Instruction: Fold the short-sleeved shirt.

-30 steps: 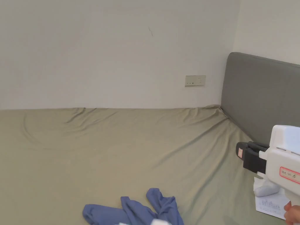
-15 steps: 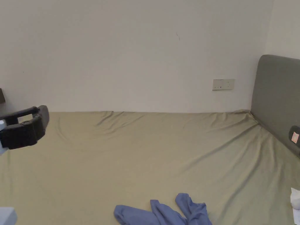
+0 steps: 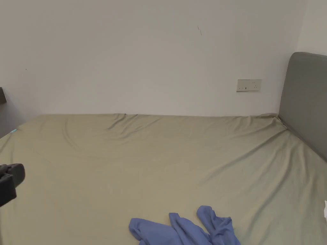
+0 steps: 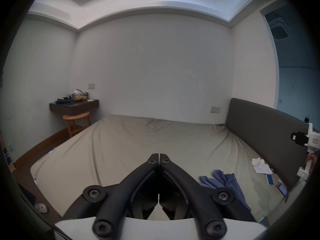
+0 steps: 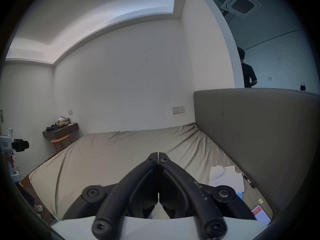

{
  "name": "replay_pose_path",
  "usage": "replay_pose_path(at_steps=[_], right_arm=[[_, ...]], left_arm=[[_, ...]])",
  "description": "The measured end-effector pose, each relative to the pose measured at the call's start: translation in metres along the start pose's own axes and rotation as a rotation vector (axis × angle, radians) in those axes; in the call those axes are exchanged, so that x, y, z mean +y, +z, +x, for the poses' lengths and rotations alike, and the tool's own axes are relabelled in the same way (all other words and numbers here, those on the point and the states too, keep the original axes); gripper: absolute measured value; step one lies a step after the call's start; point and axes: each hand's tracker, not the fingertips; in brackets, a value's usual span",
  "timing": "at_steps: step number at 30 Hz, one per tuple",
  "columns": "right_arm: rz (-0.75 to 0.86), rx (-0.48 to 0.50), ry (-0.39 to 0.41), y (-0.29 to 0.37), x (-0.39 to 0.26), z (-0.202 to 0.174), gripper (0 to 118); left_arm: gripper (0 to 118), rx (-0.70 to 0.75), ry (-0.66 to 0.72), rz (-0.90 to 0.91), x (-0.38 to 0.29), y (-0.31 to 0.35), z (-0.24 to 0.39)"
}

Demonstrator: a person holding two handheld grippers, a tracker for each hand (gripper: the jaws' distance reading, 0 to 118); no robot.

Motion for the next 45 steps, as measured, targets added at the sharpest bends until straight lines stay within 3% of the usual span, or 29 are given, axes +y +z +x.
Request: replay_pose_path(at_steps=[5, 11, 12, 13, 15, 17, 19, 23, 24, 25, 27, 28, 29, 30, 31, 33, 34, 35, 36, 37, 38, 39, 40, 41, 42, 43, 44, 45], right_arm=[[-0.055, -0.010, -0.004, -0.020, -0.014, 0.008, 1], [-0.132, -0.018, -0.008, -0.052, -0.032, 0.015, 1], [-0.144, -0.019, -0.014, -0.058, -0.036, 0.016, 1], [-0.162, -0.021, -0.014, -0.066, -0.040, 0.017, 1], [-0.197, -0.030, -0.001, -0.078, -0.049, 0.017, 1], [-0.237, -0.034, 0.003, -0.092, -0.058, 0.018, 1], [-0.266, -0.037, 0.006, -0.106, -0.069, 0.020, 1], [-0.316, -0.010, 0.001, -0.128, -0.084, 0.008, 1], [-0.326, 0.004, 0.001, -0.134, -0.087, 0.003, 1], [-0.339, 0.015, 0.010, -0.141, -0.090, -0.001, 1], [-0.382, 0.052, 0.035, -0.156, -0.097, -0.010, 1], [-0.401, 0.070, 0.044, -0.166, -0.101, -0.014, 1], [-0.419, 0.096, 0.048, -0.176, -0.105, -0.018, 1], [-0.434, 0.126, 0.041, -0.190, -0.111, -0.022, 3], [-0.443, 0.160, 0.035, -0.205, -0.117, -0.025, 13], [-0.450, 0.286, -0.013, -0.238, -0.129, -0.028, 19], [-0.481, 0.324, -0.018, -0.255, -0.134, -0.032, 26], [-0.530, 0.362, -0.043, -0.272, -0.140, -0.034, 49], [-0.591, 0.402, -0.058, -0.291, -0.147, -0.038, 86], [-0.625, 0.384, -0.042, -0.307, -0.157, -0.044, 110], [-0.660, 0.388, -0.018, -0.321, -0.165, -0.049, 118], [-0.681, 0.391, -0.002, -0.335, -0.174, -0.051, 114], [-0.734, 0.385, 0.022, -0.347, -0.184, -0.054, 102], [-0.783, 0.369, 0.046, -0.357, -0.192, -0.059, 82], [-0.846, 0.321, 0.059, -0.364, -0.201, -0.063, 44], [-0.903, 0.267, 0.084, -0.368, -0.208, -0.064, 19], [-0.929, 0.244, 0.078, -0.368, -0.215, -0.063, 3], [-0.940, 0.223, 0.048, -0.364, -0.215, -0.058, 3]], left_arm=[[0, -0.175, 0.059, -0.198, -0.020, -0.077, 0.019], [0, -0.242, 0.020, -0.449, -0.071, -0.227, 0.053], [8, -0.241, 0.015, -0.497, -0.080, -0.250, 0.060], [29, -0.223, -0.003, -0.569, -0.090, -0.277, 0.067], [89, -0.213, -0.009, -0.670, -0.111, -0.321, 0.080], [112, -0.174, -0.063, -0.708, -0.132, -0.355, 0.094], [117, -0.163, -0.091, -0.716, -0.152, -0.371, 0.105], [114, -0.139, -0.093, -0.849, -0.201, -0.410, 0.123], [94, -0.125, -0.108, -0.882, -0.212, -0.414, 0.126], [67, -0.135, -0.117, -0.906, -0.221, -0.418, 0.128], [61, -0.113, -0.152, -0.875, -0.226, -0.403, 0.135], [52, -0.138, -0.169, -0.819, -0.221, -0.400, 0.135], [33, -0.146, -0.172, -0.815, -0.218, -0.400, 0.133], [3, -0.183, -0.159, -0.796, -0.216, -0.393, 0.136], [3, -0.225, -0.117, -0.775, -0.215, -0.391, 0.134], [3, -0.193, -0.041, -0.744, -0.210, -0.383, 0.131], [3, -0.223, -0.016, -0.730, -0.207, -0.378, 0.130], [3, -0.250, 0.013, -0.699, -0.204, -0.372, 0.127], [3, -0.265, 0.030, -0.672, -0.198, -0.364, 0.124], [3, -0.250, 0.035, -0.640, -0.191, -0.355, 0.120], [3, -0.255, 0.042, -0.608, -0.188, -0.349, 0.118], [3, -0.266, 0.062, -0.588, -0.180, -0.341, 0.114], [3, -0.278, 0.084, -0.568, -0.173, -0.333, 0.109], [3, -0.287, 0.102, -0.553, -0.167, -0.325, 0.105], [3, -0.274, 0.111, -0.530, -0.159, -0.315, 0.102], [3, -0.279, 0.099, -0.518, -0.154, -0.307, 0.098], [3, -0.271, 0.087, -0.497, -0.150, -0.299, 0.095], [3, -0.266, 0.055, -0.483, -0.146, -0.294, 0.092]])
